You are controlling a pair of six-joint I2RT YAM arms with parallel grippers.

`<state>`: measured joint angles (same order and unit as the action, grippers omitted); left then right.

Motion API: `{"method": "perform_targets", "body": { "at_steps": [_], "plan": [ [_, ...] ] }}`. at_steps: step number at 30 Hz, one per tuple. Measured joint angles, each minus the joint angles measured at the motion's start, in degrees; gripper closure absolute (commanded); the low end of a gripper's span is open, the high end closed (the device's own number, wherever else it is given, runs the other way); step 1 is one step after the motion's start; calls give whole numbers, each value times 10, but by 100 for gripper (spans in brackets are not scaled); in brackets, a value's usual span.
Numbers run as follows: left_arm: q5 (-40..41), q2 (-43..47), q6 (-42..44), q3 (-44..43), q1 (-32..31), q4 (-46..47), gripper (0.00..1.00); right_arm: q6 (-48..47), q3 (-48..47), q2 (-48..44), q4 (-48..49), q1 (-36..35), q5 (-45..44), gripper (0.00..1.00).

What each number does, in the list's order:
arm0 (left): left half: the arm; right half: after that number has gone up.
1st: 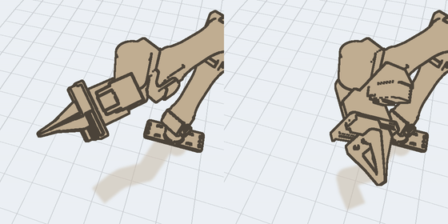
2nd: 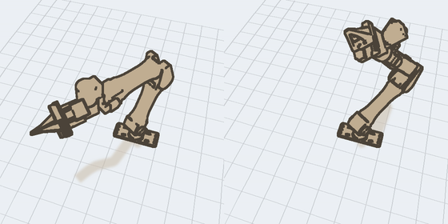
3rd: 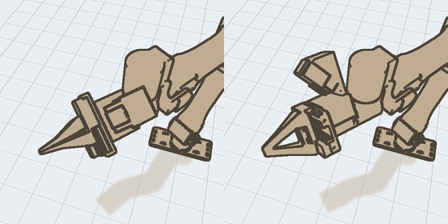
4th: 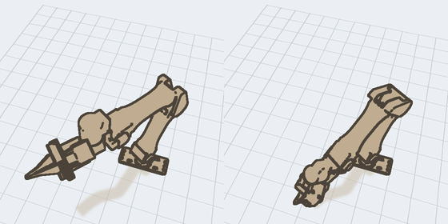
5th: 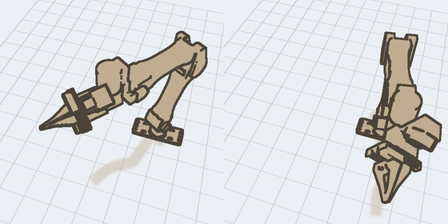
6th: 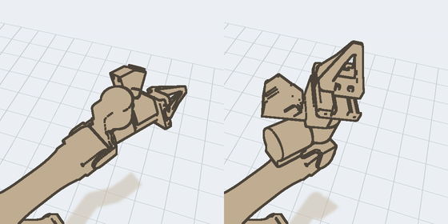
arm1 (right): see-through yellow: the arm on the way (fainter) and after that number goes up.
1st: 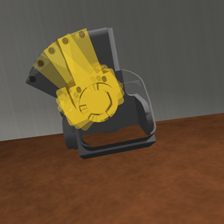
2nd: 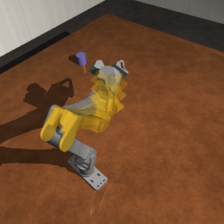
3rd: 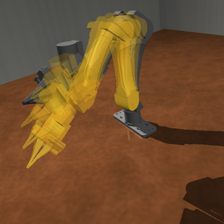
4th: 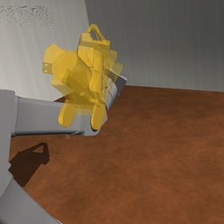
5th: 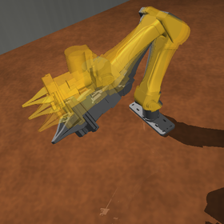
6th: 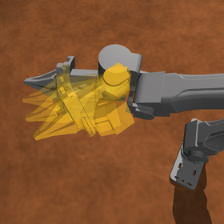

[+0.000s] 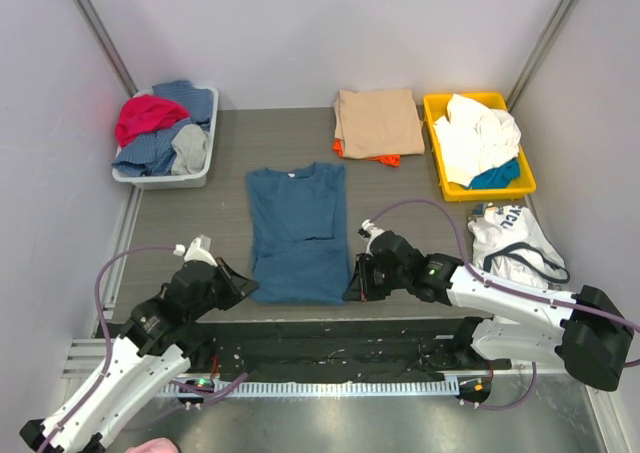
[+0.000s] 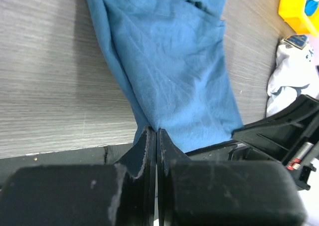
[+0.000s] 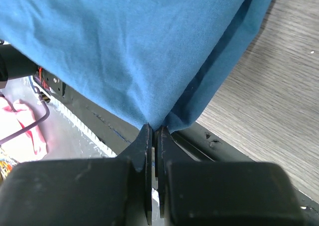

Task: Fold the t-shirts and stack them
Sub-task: Fold the tshirt

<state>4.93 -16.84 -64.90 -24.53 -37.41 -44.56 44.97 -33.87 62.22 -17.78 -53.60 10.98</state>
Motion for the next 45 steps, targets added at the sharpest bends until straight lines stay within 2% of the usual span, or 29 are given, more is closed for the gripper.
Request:
{"method": "perform_targets", "body": {
  "at_steps": [12, 18, 24, 32, 37, 45],
  "plan": [
    [6, -14, 40, -40, 0, -5, 100, 7, -13, -10, -13, -6, -25, 99],
    [27, -35, 57, -71, 0, -5, 100, -3, -63, -6, -27, -6, -52, 99],
    [56, -64, 71, -80, 0, 21, 100, -23, -132, 40, -32, -6, -77, 99],
    [102, -182, 106, -86, 0, 101, 100, -55, -209, 113, -33, 6, -112, 99],
    [131, -256, 145, -122, 10, 150, 100, -74, -245, 136, -34, 42, -130, 99],
    [86, -383, 174, -145, 109, 278, 100, -101, -306, 205, -11, 134, -124, 99]
  ]
}}
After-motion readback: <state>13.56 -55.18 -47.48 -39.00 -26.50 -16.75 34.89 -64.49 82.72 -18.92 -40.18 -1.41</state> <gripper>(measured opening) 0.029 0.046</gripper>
